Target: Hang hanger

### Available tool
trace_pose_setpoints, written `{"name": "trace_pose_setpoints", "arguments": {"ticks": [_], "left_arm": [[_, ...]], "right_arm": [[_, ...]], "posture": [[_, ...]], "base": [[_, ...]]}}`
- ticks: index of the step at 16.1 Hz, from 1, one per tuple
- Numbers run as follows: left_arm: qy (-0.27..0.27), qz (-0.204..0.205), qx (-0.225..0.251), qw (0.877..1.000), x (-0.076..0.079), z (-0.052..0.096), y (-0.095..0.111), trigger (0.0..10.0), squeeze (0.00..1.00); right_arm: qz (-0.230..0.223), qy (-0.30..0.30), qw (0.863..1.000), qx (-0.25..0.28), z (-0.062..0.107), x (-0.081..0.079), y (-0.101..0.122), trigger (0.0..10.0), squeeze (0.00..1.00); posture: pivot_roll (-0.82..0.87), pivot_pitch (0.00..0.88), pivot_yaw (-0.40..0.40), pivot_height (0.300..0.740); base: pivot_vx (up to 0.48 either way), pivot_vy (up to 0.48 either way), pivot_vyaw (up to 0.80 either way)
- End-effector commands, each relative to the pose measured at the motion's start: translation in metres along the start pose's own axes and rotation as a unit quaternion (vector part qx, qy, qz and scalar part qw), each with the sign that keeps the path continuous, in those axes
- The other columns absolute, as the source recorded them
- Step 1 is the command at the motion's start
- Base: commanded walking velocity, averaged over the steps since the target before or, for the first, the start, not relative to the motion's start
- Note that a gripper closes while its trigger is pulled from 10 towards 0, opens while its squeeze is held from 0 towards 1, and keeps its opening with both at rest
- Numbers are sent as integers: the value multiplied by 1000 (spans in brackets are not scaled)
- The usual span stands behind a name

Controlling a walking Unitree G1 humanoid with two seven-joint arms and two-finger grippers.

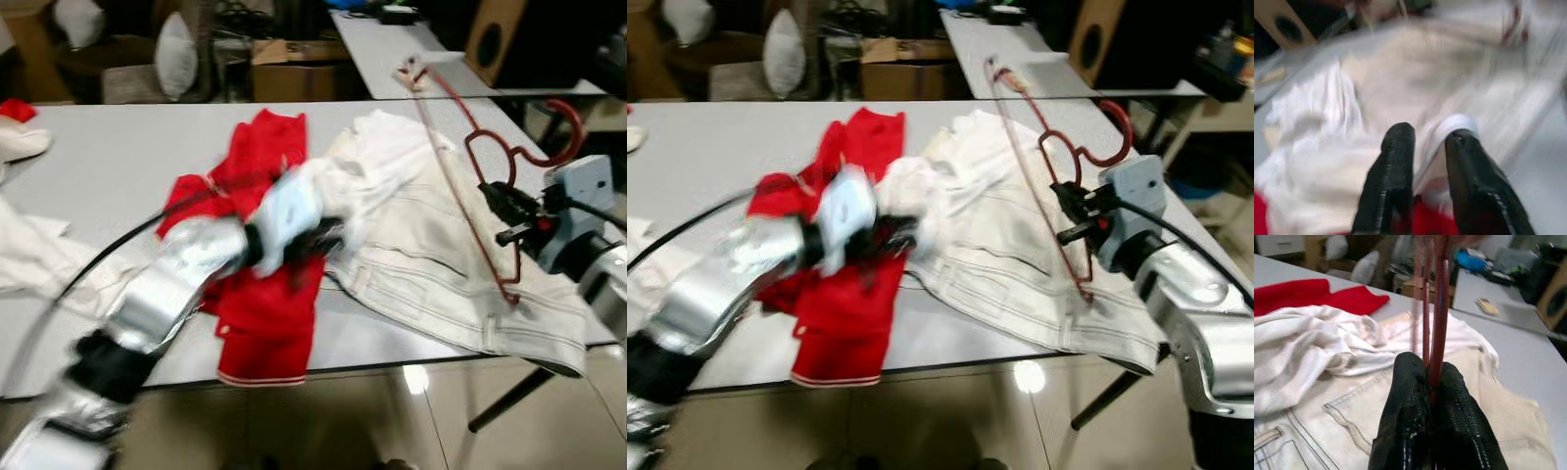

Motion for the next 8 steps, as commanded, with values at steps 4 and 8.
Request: {"name": "trace_pose_setpoints", "arguments": {"ticks": [4, 8], "left_arm": [[-92, -9, -59, 994, 28, 40, -17, 10000, 1000], [-28, 100, -29, 994, 19, 83, -21, 10000, 1000]], "right_arm": [[-51, -3, 999, -13, -4, -22, -13, 10000, 0], [-75, -8, 997, -12, 1, -34, -18, 10000, 0]], "posture": [[-87, 0, 26, 740], [-88, 0, 38, 740]], "base": [[0, 0, 0], [0, 0, 0]]}}
Point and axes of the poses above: a point about 5 cm out from each wrist's last joint towards the gripper, its own z axis pointing back from the gripper into the wrist, its own y axis along the axis of the wrist's last joint, x = y × z, the point moved 5 cm from there along -z, pointing out of the wrist towards the gripper, and after that the axes turned 8 degrees about -z, right-handed, at the moved point
